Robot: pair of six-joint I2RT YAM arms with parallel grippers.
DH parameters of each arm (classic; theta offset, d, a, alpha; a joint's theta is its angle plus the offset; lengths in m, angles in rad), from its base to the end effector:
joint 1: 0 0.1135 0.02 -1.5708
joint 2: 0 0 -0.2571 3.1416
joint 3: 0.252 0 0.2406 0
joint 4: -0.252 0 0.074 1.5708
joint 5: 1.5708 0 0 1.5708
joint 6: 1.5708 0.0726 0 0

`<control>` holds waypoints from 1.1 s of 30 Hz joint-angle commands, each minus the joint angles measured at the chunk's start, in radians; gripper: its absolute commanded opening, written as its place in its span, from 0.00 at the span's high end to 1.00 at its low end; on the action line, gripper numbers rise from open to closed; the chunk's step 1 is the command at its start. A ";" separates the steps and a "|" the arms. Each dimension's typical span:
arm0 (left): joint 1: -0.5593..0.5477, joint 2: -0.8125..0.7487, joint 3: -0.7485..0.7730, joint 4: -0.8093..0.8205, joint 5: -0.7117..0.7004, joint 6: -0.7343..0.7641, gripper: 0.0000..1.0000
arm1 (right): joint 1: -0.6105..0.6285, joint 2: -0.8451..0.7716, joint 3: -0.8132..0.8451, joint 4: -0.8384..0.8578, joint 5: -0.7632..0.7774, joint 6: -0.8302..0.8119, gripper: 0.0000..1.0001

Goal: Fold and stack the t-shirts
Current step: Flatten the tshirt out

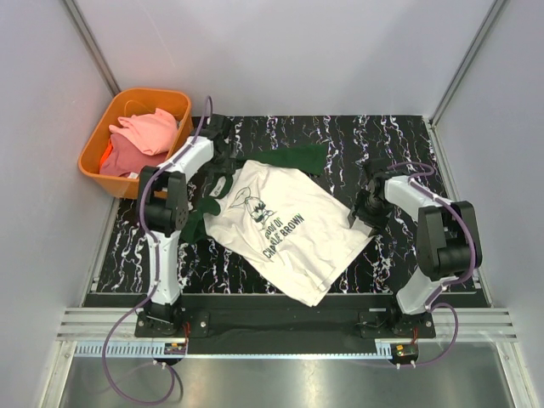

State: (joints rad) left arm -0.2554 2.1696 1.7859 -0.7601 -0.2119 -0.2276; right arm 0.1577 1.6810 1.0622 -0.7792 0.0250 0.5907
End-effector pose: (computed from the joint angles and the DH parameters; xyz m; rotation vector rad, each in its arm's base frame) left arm 0.4523 -0.1023 0.1623 -0.0245 2.6752 0.1375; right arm 0.2947 0.0450 0.1384 0.6414 2.9010 0.0595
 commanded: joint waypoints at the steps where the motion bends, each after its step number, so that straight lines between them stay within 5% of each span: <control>1: 0.002 0.047 0.095 0.030 0.025 -0.026 0.27 | -0.006 0.017 0.001 0.014 0.033 -0.022 0.32; 12: 0.038 0.173 0.228 0.027 -0.003 -0.050 0.21 | -0.033 0.071 0.013 0.018 0.041 -0.051 0.36; 23: 0.053 0.242 0.320 0.041 0.075 -0.071 0.28 | -0.058 0.091 0.056 0.005 0.039 -0.065 0.44; 26: 0.053 0.245 0.322 0.065 0.117 -0.090 0.32 | -0.061 0.098 0.073 0.000 0.038 -0.065 0.46; 30: 0.053 0.262 0.333 0.082 0.183 -0.108 0.56 | -0.061 0.102 0.088 -0.008 0.042 -0.061 0.56; 33: 0.053 0.257 0.340 0.091 0.200 -0.118 0.65 | -0.064 0.102 0.096 -0.012 0.053 -0.063 0.58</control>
State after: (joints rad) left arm -0.2081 2.4191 2.0754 -0.7158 -0.0788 -0.3229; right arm 0.1009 1.7813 1.1137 -0.7830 0.0448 0.5346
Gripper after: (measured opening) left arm 0.378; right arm 0.434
